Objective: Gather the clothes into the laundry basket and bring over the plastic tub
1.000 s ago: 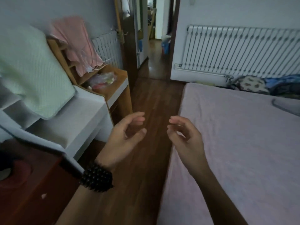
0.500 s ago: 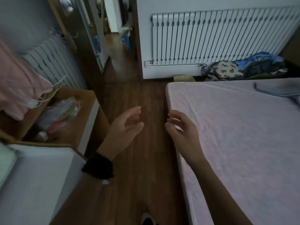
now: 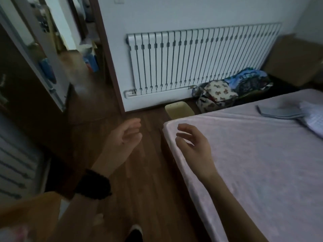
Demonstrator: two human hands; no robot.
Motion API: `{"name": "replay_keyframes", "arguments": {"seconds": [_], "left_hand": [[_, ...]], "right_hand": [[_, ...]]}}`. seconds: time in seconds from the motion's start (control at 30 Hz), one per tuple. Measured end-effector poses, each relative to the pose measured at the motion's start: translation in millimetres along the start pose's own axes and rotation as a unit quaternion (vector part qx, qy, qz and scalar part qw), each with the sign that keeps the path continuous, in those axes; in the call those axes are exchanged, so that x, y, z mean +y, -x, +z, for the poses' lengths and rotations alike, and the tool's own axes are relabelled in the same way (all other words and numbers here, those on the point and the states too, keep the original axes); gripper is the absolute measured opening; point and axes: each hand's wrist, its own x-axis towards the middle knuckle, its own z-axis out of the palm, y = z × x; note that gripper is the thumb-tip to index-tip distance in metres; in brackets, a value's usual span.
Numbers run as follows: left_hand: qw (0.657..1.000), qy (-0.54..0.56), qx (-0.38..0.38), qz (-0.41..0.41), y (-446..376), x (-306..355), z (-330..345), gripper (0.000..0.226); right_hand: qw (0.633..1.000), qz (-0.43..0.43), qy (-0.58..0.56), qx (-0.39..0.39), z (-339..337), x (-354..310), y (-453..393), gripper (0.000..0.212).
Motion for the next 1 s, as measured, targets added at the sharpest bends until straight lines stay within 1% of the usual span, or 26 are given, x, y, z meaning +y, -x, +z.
{"name": "replay_keyframes", "arguments": {"seconds": [0.1, 0.17, 0.27, 0.33, 0.5, 0.53, 0.6, 0.7, 0.77, 0.87, 1.0], "left_hand": [[0.999, 0.017, -0.049, -0.007, -107.8, -21.1, -25.1, 0.043], [0.996, 0.014, -0.085, -0.01, -173.2, -26.4, -30.0, 0.044], [0.987, 0.015, -0.157, -0.017, -281.1, -41.9, -26.9, 0.045], [0.984, 0.006, -0.176, -0.021, -338.7, -56.5, -21.6, 0.046], [0.972, -0.023, -0.231, -0.022, -534.6, -110.7, 14.7, 0.043], [0.971, -0.03, -0.237, -0.016, -558.6, -113.2, 20.1, 0.043], [0.967, -0.041, -0.25, -0.003, -634.1, -123.7, 37.5, 0.043], [0.961, -0.054, -0.271, 0.011, -734.6, -130.7, 58.6, 0.043], [0.952, -0.055, -0.301, 0.014, -795.6, -134.4, 74.7, 0.042], [0.935, -0.059, -0.35, 0.005, -880.5, -147.0, 103.5, 0.041], [0.911, -0.079, -0.405, 0.004, -984.7, -193.2, 157.1, 0.04]], "right_hand": [[0.999, 0.02, -0.005, 0.035, 34.2, 5.2, -80.7, 0.03], [0.998, 0.042, 0.011, 0.051, 44.9, 6.2, -127.7, 0.026], [0.991, 0.077, 0.041, 0.097, 53.8, 30.8, -212.9, 0.034], [0.988, 0.091, 0.052, 0.111, 55.8, 51.4, -257.0, 0.037], [0.977, 0.131, 0.01, 0.17, 72.4, 135.7, -422.2, 0.031], [0.973, 0.141, 0.001, 0.181, 73.4, 143.2, -445.8, 0.031], [0.968, 0.147, -0.015, 0.2, 77.5, 169.2, -514.6, 0.034], [0.96, 0.173, -0.015, 0.222, 81.5, 189.0, -605.4, 0.041], [0.953, 0.189, -0.005, 0.236, 78.5, 199.1, -656.6, 0.042], [0.935, 0.223, 0.003, 0.277, 72.1, 222.8, -720.7, 0.038], [0.904, 0.271, 0.012, 0.33, 71.0, 280.5, -793.5, 0.03]]}}
